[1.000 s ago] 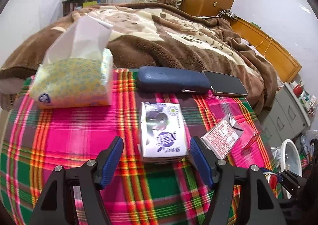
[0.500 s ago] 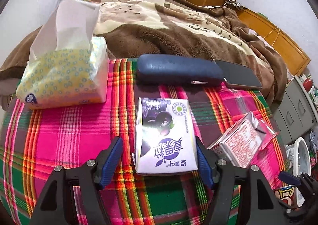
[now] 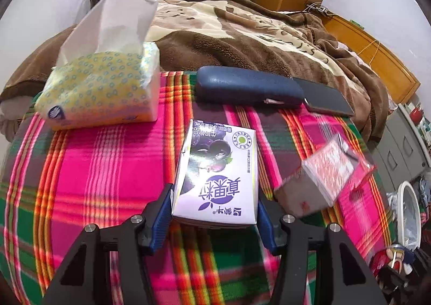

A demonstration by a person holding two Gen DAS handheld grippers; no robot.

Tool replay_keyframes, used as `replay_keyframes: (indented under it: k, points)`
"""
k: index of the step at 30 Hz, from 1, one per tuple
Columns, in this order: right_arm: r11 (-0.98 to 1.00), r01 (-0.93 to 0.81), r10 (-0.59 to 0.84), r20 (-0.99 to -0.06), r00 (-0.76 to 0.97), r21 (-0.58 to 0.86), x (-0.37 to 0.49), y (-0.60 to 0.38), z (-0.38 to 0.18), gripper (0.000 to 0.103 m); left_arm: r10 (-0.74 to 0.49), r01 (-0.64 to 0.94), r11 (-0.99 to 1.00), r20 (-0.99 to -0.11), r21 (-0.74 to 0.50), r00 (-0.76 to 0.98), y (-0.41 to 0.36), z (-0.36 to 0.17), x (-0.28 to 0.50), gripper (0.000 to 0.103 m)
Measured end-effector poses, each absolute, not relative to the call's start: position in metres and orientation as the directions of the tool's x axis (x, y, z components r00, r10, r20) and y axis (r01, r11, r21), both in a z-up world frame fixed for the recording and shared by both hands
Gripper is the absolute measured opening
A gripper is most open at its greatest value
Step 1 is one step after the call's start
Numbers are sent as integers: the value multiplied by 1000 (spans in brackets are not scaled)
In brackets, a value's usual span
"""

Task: Collect trash
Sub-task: 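Lift the red can and purple carton off the bed toward the bin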

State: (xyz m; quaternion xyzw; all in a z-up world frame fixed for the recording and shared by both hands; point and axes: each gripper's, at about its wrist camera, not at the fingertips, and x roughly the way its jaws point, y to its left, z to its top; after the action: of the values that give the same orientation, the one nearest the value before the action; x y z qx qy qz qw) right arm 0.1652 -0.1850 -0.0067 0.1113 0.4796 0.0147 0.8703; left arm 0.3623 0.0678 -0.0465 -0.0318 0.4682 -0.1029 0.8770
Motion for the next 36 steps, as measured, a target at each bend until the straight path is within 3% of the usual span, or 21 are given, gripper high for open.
replay_keyframes:
  k: [5, 9, 16, 24, 34, 36]
  points:
    - [982, -2, 156, -805, 573, 190, 168, -170, -1, 70, -220, 157, 975, -817, -160, 533, 73, -47, 335, 56]
    - [973, 47, 147, -758, 636, 228, 157, -181, 11, 70, -215, 144, 976, -817, -162, 535, 83, -46, 310, 56]
    - [921, 199, 158, -787, 597, 336, 139, -198, -2, 70, -207, 136, 978, -811, -158, 547, 88, -47, 277, 56]
    - [900, 203, 233, -820, 523, 385, 156, -182, -21, 70, -227, 147, 973, -809, -175, 542, 82, -46, 255, 56]
    - [974, 77, 146, -853, 501, 212, 152, -162, -19, 66, -224, 137, 974, -810, -178, 542, 84, -45, 242, 56]
    - [982, 61, 123, -855, 503, 178, 152, -160, -18, 66, -207, 131, 978, -812, -162, 545, 83, -45, 246, 63]
